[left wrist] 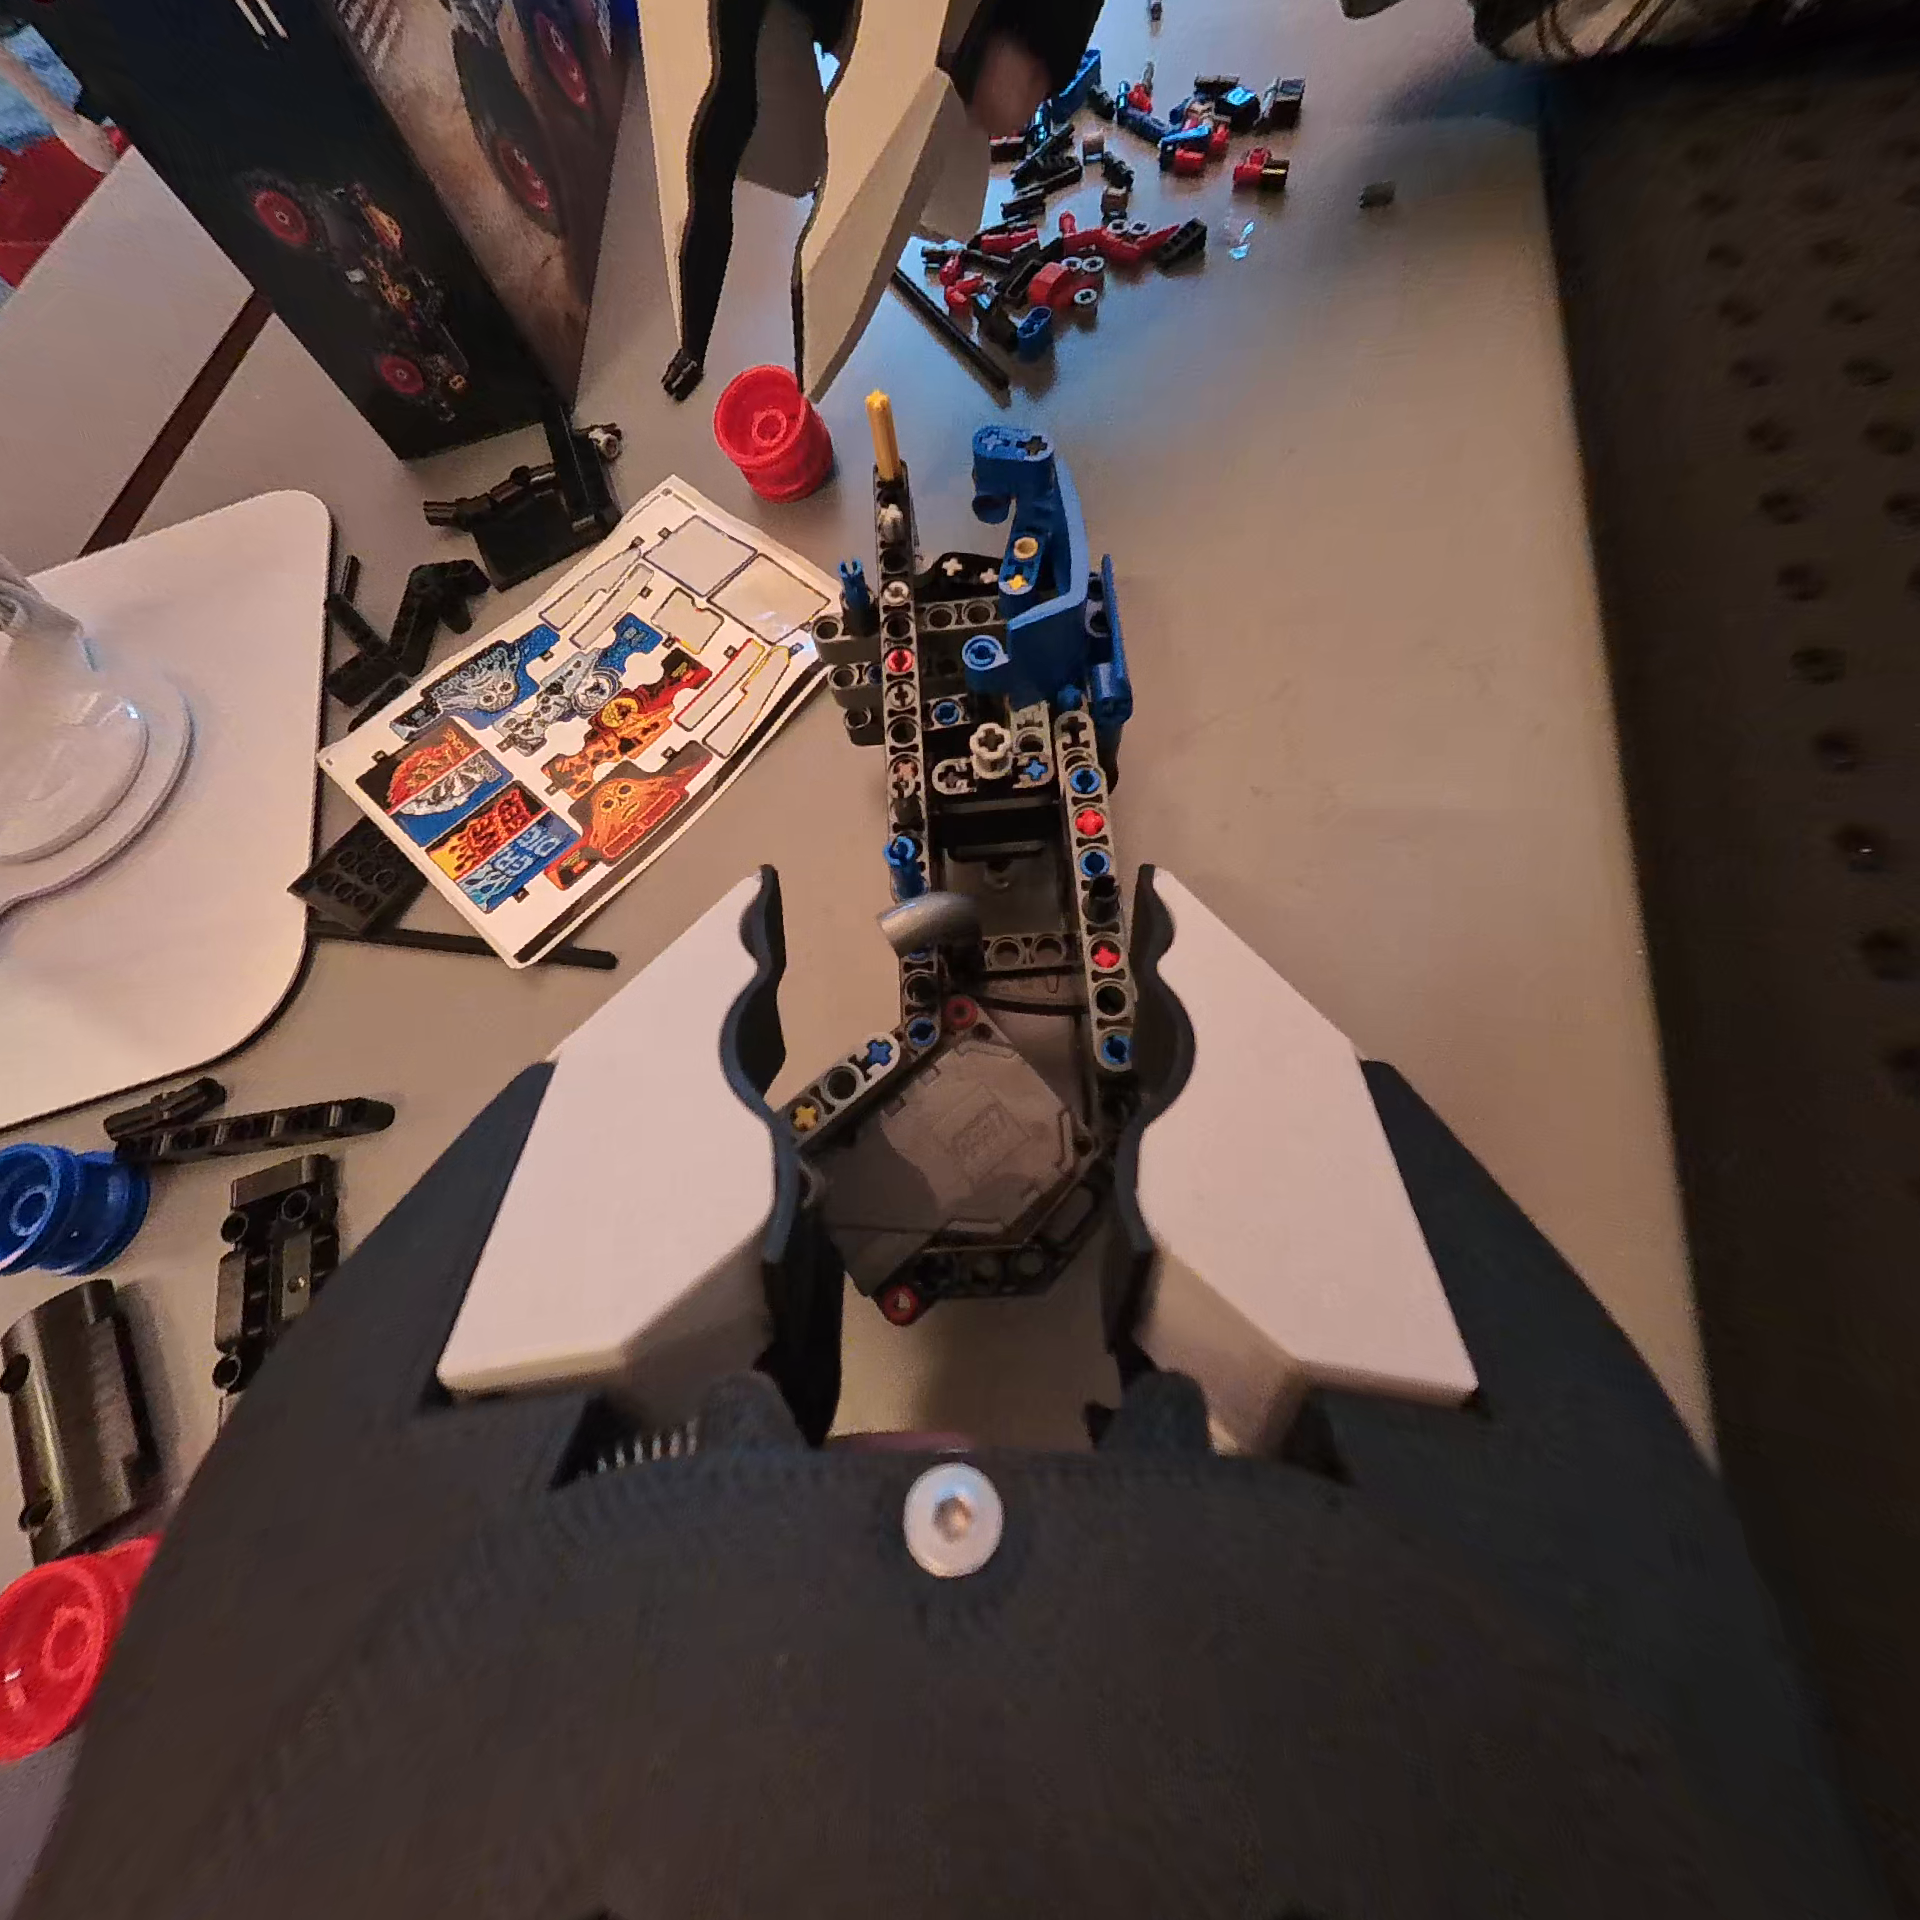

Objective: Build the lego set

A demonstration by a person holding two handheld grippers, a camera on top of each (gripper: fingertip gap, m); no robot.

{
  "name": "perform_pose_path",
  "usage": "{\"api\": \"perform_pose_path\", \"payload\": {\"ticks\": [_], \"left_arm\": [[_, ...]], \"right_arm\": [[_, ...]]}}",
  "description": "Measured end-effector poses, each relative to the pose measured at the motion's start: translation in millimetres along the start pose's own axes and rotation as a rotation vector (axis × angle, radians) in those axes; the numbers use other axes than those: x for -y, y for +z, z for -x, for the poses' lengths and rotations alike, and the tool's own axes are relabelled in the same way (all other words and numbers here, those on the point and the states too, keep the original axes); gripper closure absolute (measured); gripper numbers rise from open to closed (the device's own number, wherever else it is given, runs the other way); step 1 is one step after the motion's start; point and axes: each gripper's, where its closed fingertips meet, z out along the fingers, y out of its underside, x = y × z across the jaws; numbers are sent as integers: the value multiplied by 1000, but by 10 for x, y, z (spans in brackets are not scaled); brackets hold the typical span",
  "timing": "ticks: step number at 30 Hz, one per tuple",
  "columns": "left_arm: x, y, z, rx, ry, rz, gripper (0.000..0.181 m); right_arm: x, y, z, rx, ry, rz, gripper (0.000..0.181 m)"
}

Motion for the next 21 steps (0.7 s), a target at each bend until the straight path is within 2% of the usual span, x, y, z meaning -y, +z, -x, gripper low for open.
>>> {"api": "perform_pose_path", "payload": {"ticks": [21], "left_arm": [[-60, -22, -36, 14, 24, 67, 120]], "right_arm": [[-134, 31, -79, -29, -11, 42, 154]]}}
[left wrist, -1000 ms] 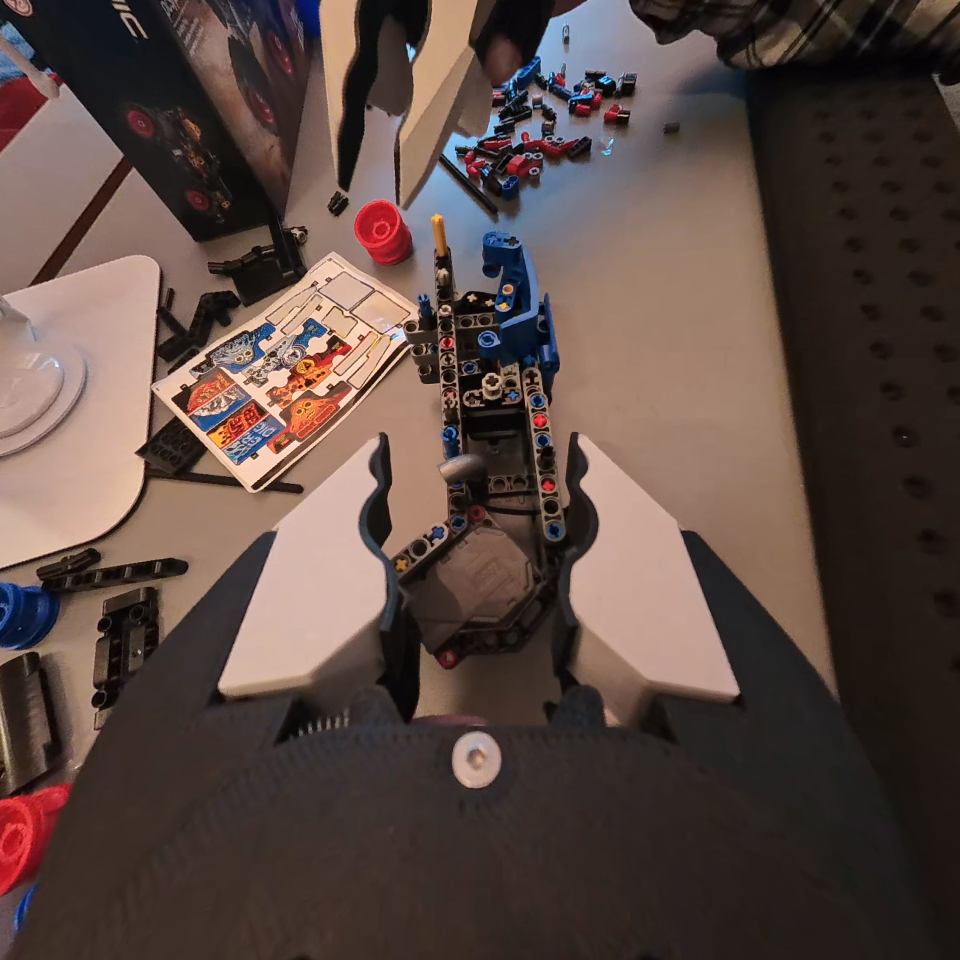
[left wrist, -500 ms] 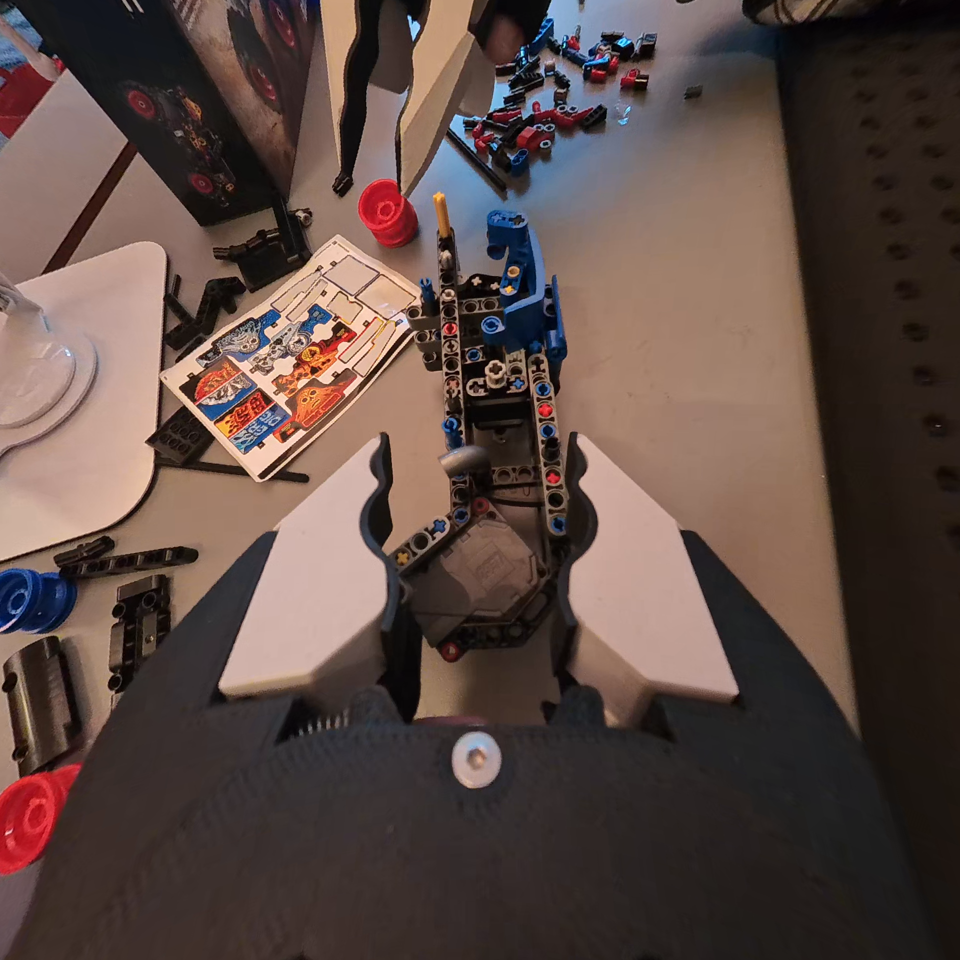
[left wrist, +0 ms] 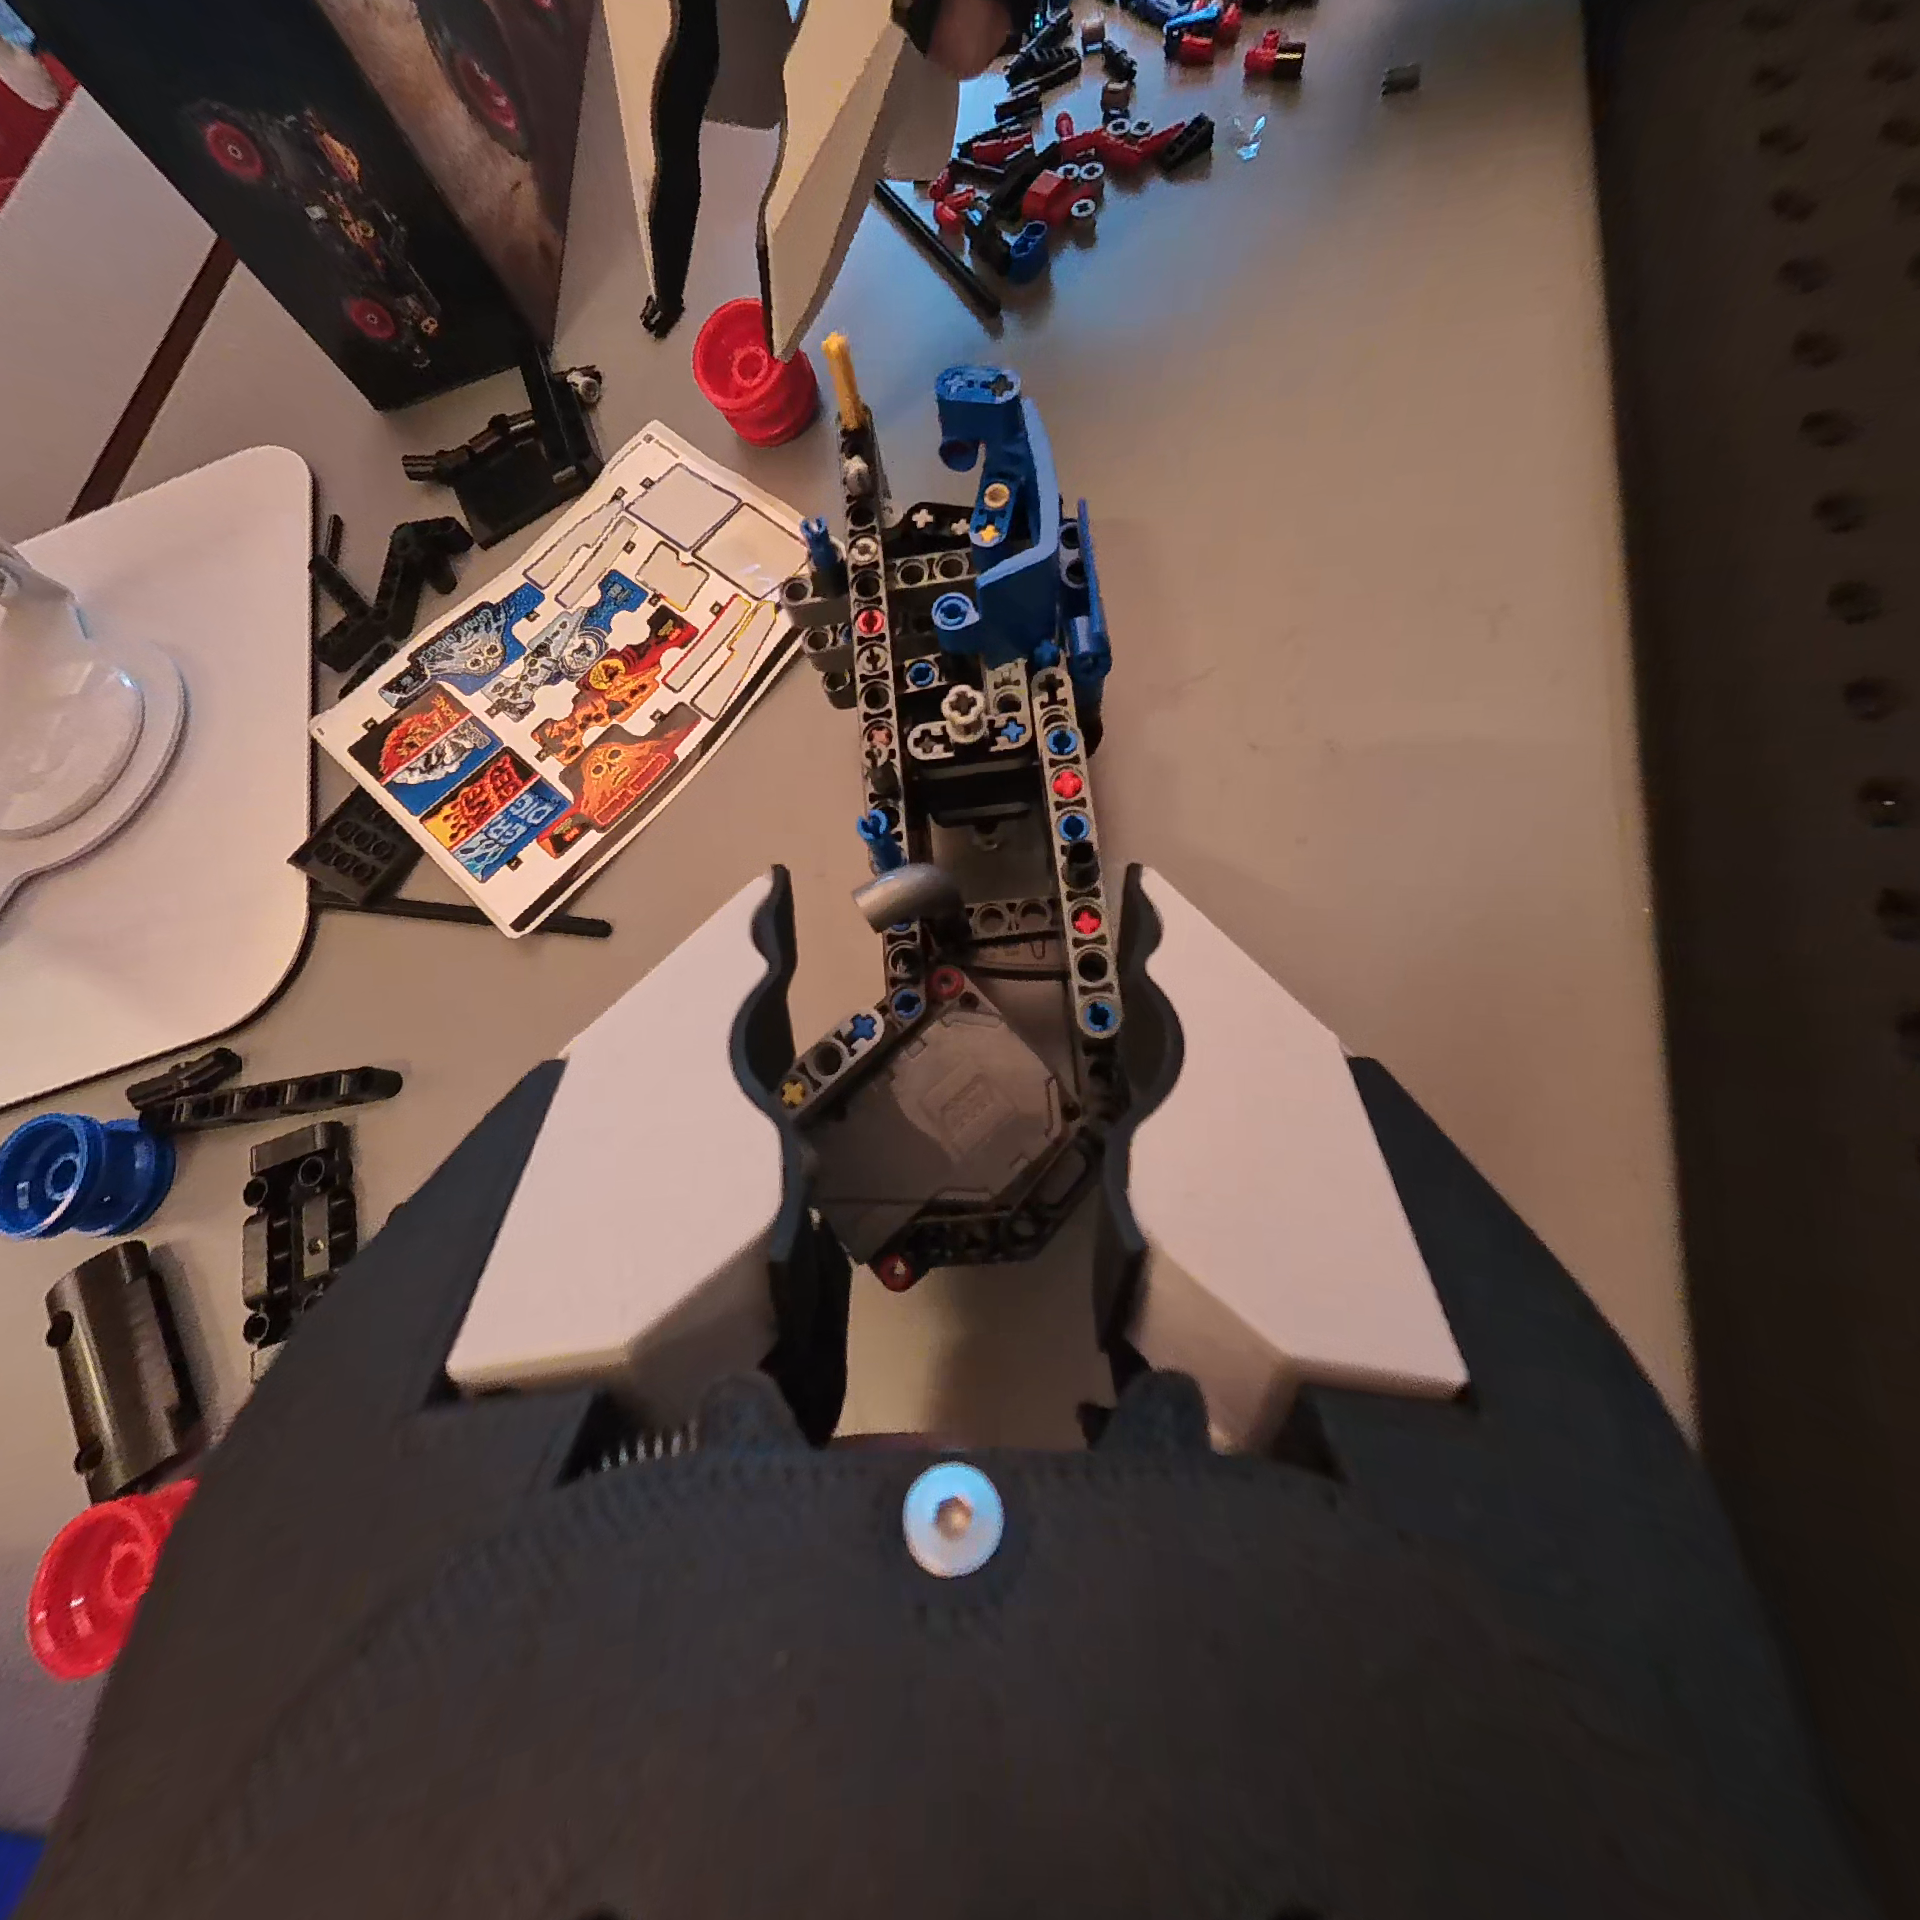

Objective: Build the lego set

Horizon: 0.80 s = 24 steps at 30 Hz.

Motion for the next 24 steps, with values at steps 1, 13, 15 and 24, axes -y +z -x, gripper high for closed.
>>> {"api": "perform_pose_path", "payload": {"ticks": [1, 13, 15, 24], "left_arm": [[2, -2, -10, -4, 1, 2, 120], [12, -11, -36, -7, 7, 6, 118], [11, -22, -31, -7, 3, 4, 117], [7, -66, -22, -7, -3, 0, 114]], "right_arm": [[-2, 3, -1, 0, 1, 0, 154], [-17, 26, 17, 2, -10, 9, 155], [-12, 23, 20, 3, -11, 6, 155], [6, 8, 15, -3, -18, 1, 154]]}}
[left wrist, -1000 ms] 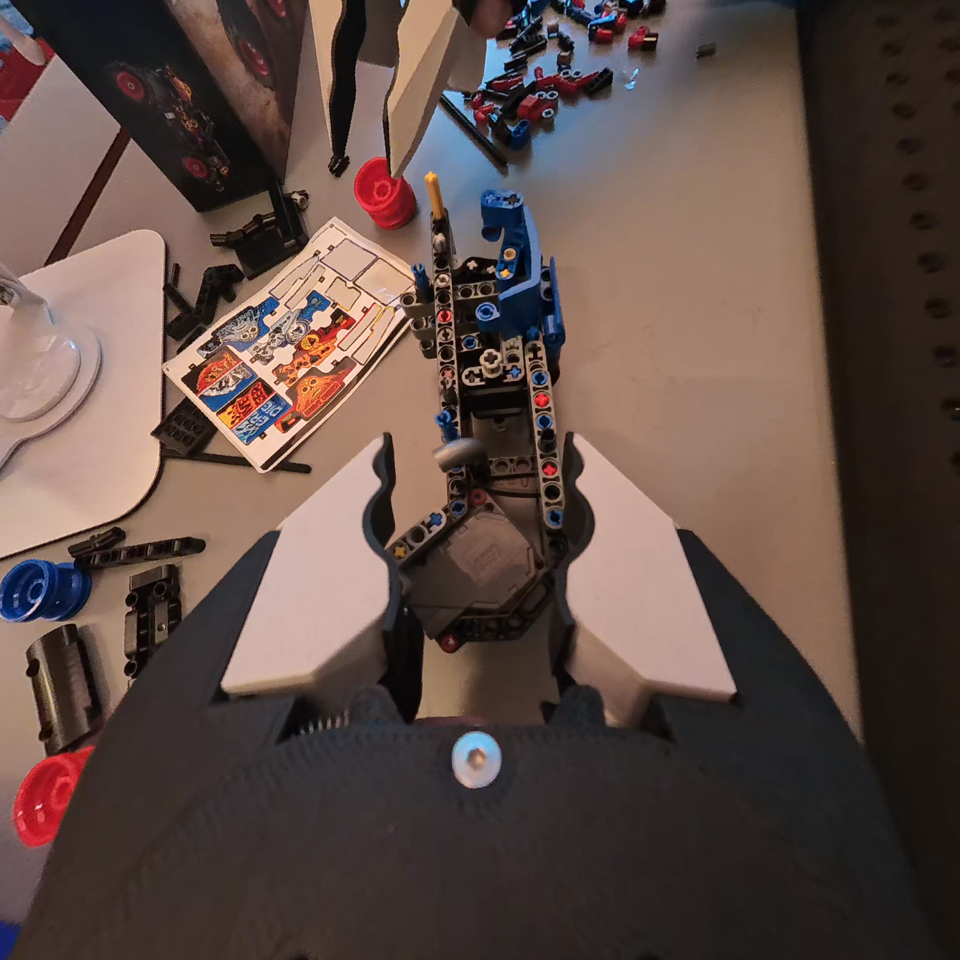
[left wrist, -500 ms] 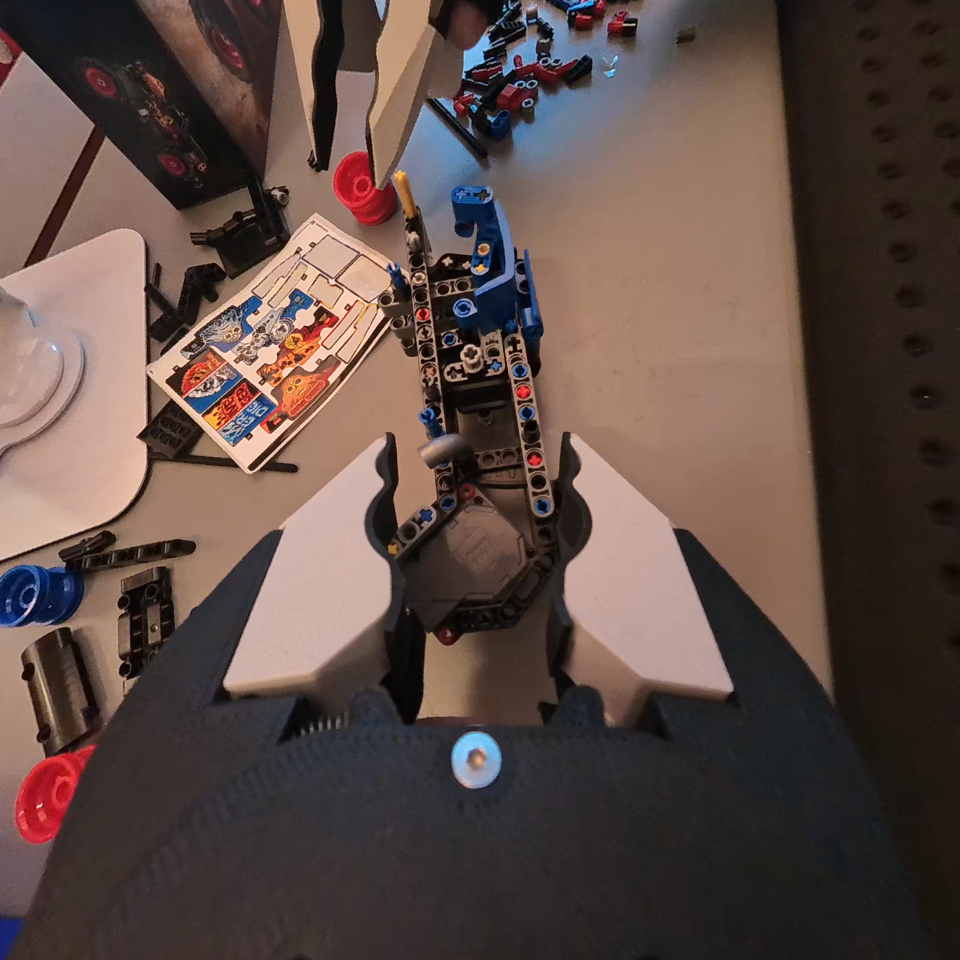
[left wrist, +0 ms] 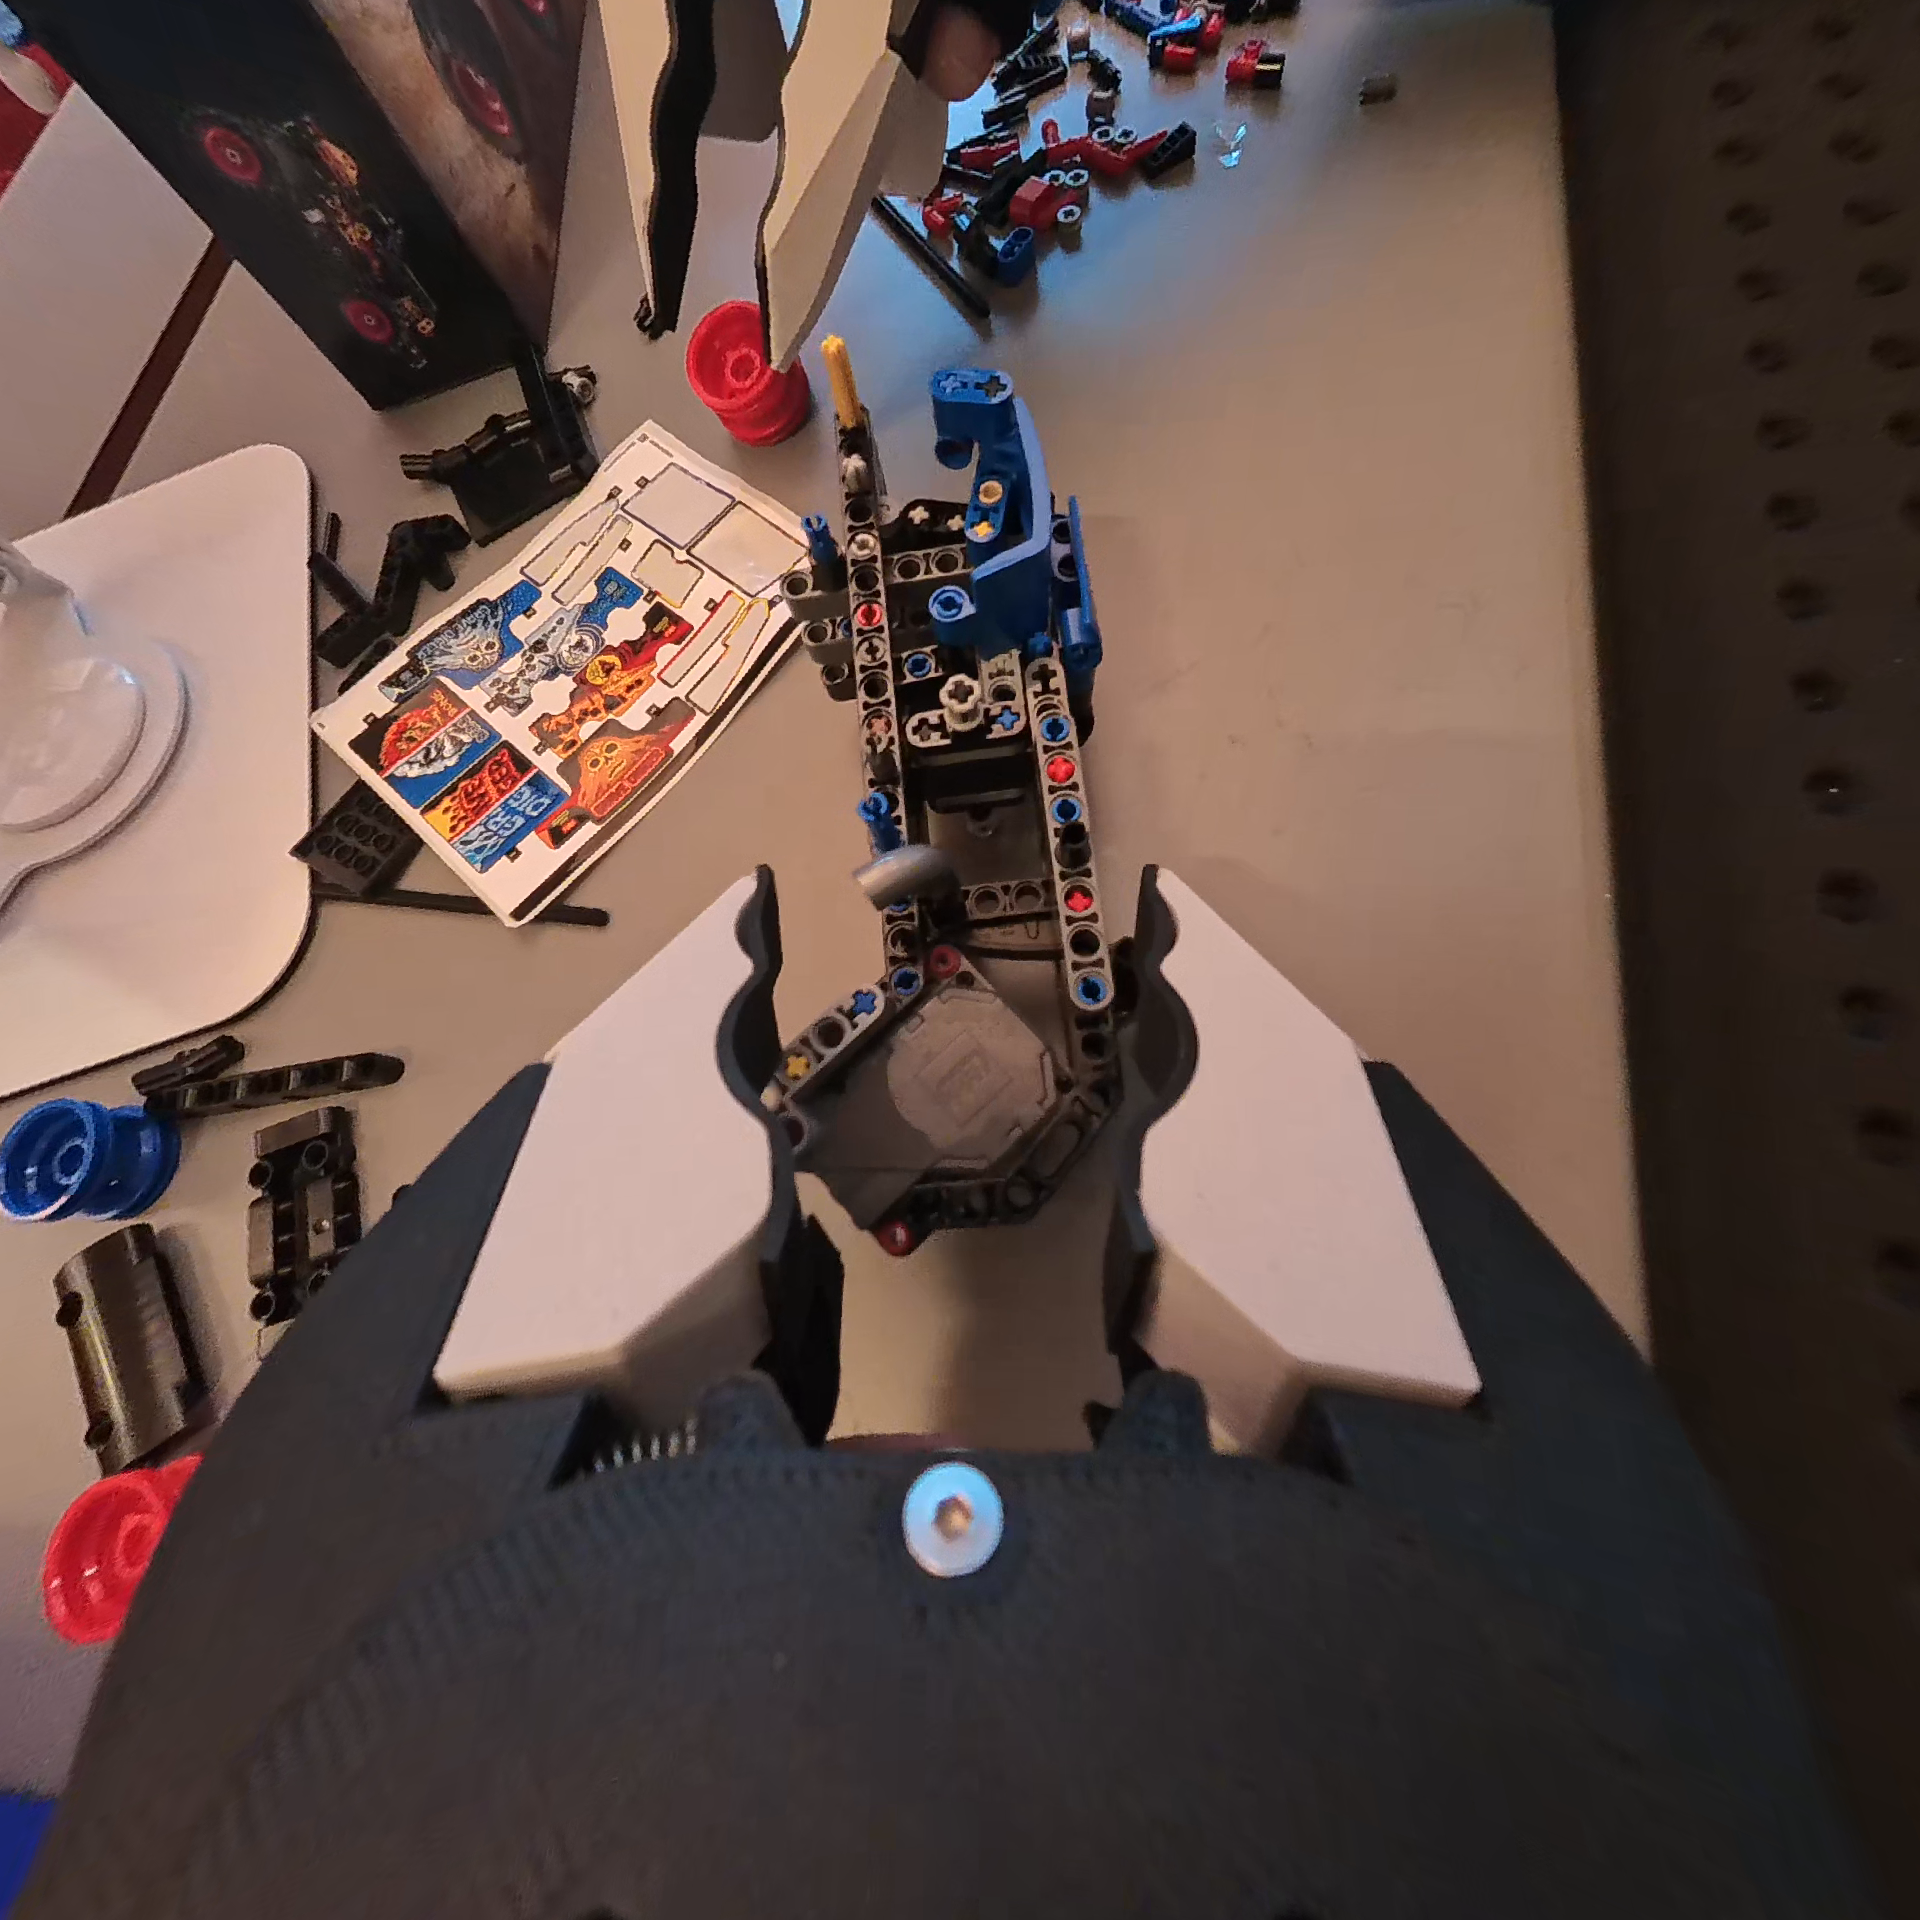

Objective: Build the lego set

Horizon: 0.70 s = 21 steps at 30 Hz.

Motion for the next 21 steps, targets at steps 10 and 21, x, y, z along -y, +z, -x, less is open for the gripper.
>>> {"api": "perform_pose_path", "payload": {"ticks": [10, 21], "left_arm": [[-9, -71, 35, 3, -20, -15, 113], [-30, -27, -123, -85, -32, 0, 126]], "right_arm": [[37, -35, -16, -12, -3, -15, 154], [45, -42, -23, -14, -2, -19, 154]]}}
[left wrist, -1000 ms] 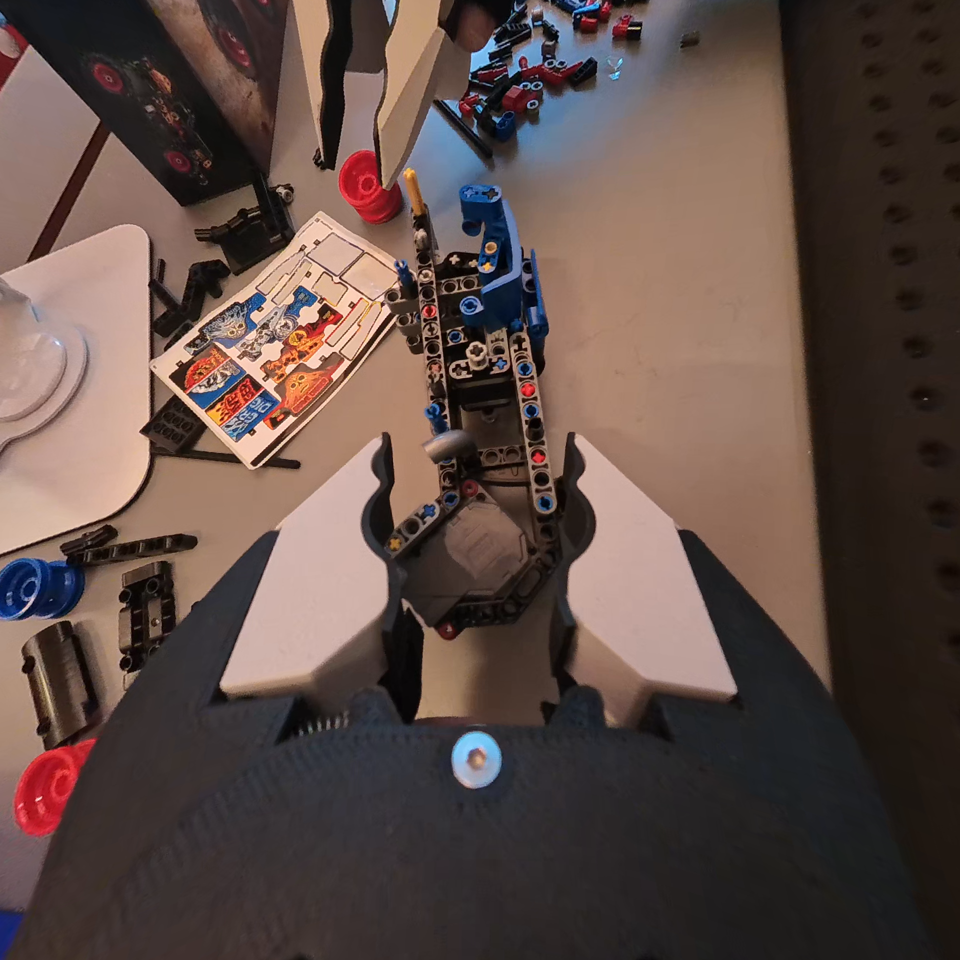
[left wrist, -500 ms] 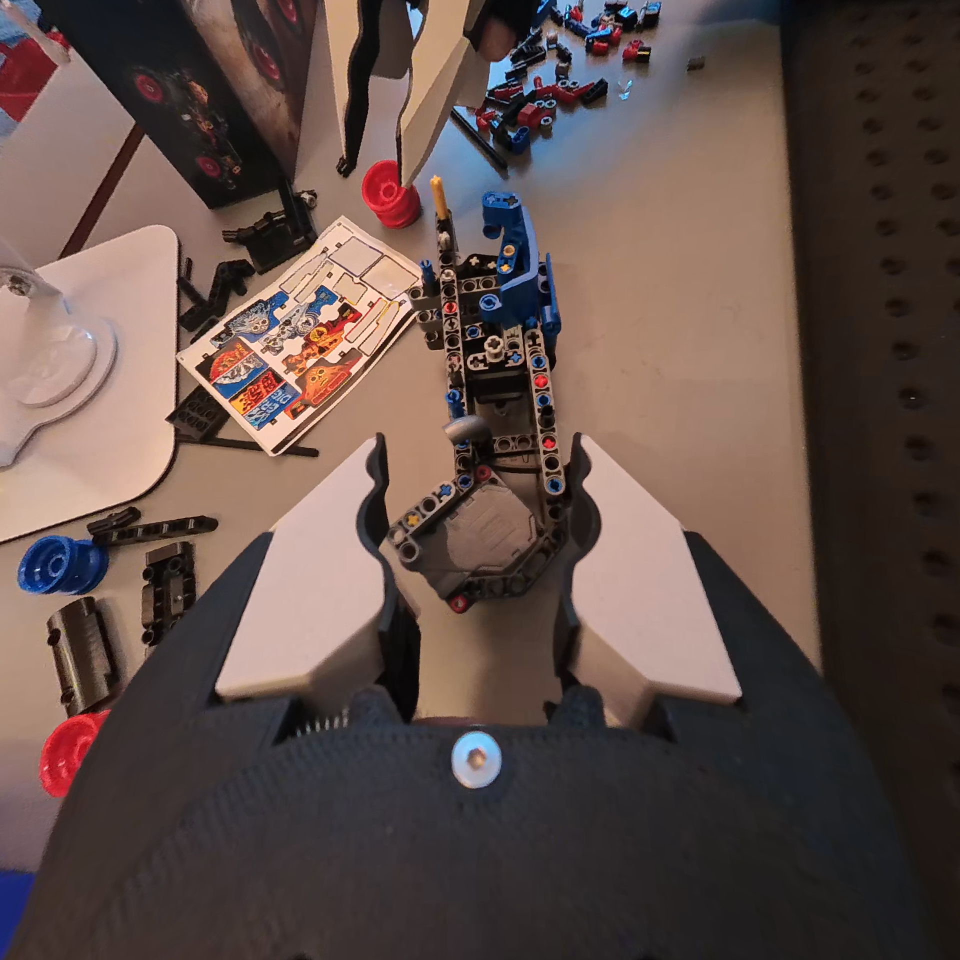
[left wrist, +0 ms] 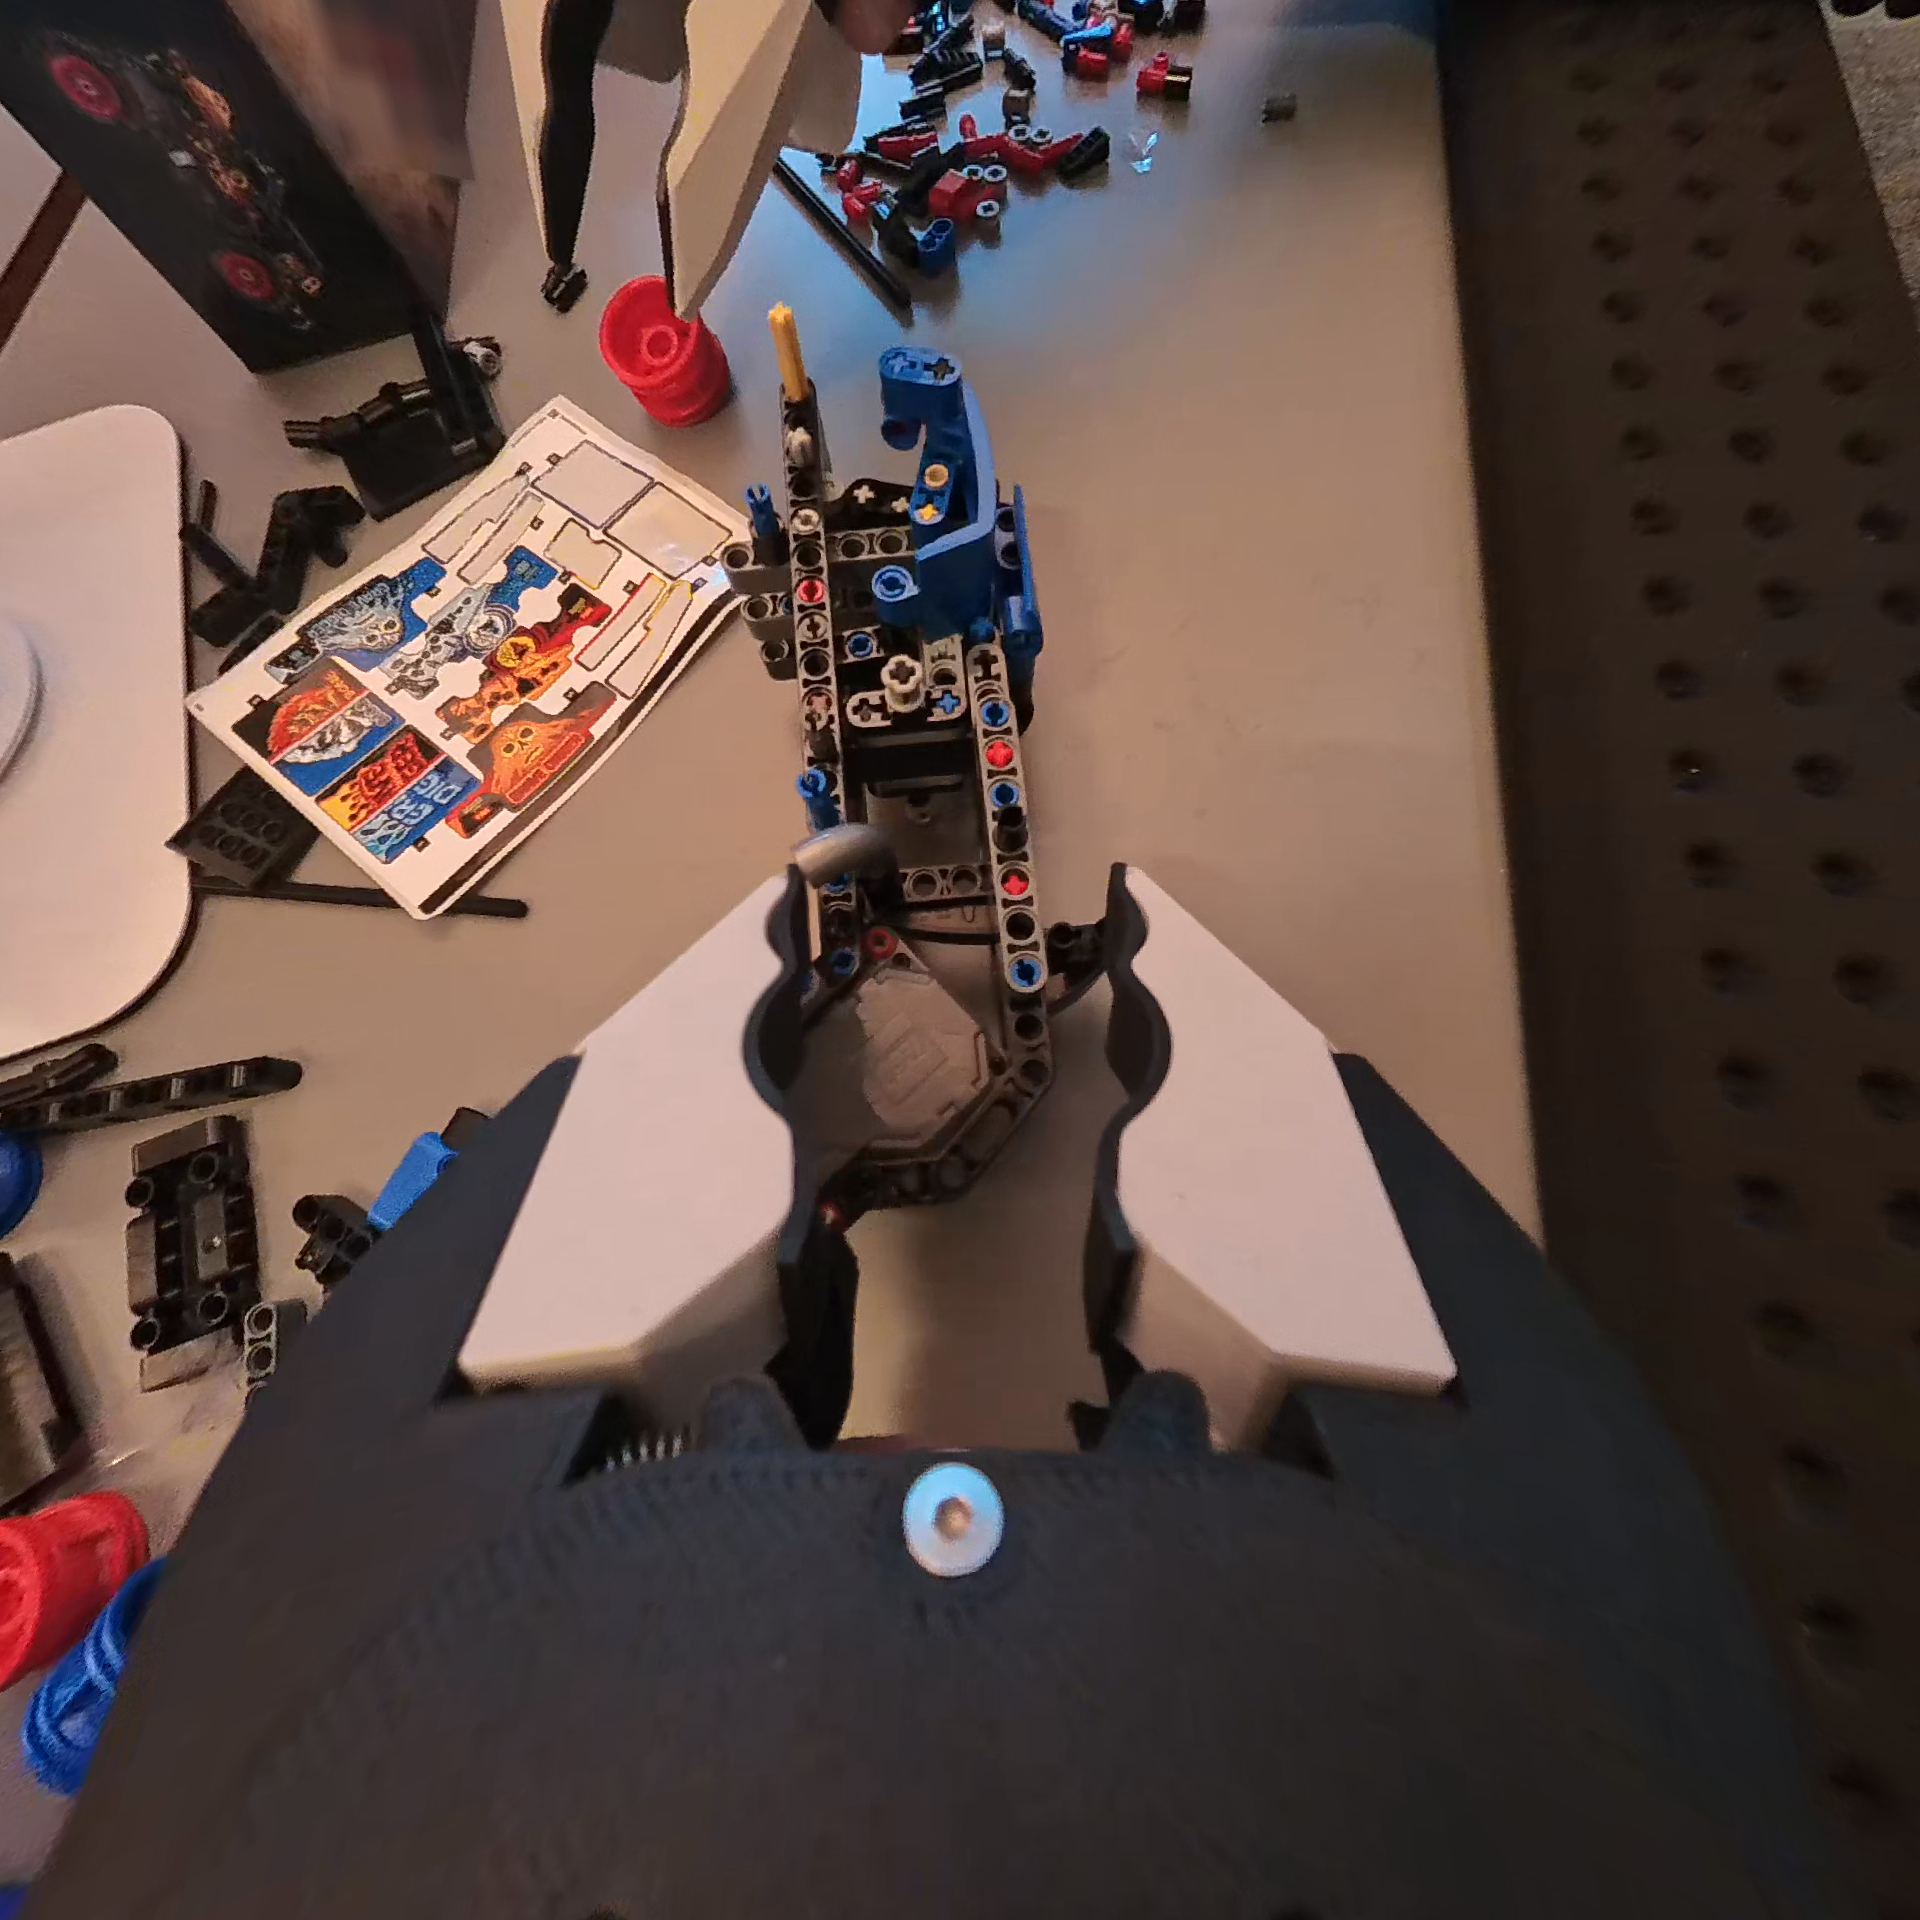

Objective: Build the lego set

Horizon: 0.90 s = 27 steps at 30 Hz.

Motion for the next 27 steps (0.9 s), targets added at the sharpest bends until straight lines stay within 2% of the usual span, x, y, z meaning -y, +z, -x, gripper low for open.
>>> {"api": "perform_pose_path", "payload": {"ticks": [10, 14, 27], "left_arm": [[-3, 27, -50, -28, -8, 3, 125], [-36, 55, -88, -45, -14, 23, 114], [-38, 55, -90, -39, -11, 32, 119]], "right_arm": [[-2, 12, 16, 7, -2, 1, 154], [-6, 22, 29, 12, -5, 4, 154], [-10, 32, 48, 15, -12, 9, 154]]}}
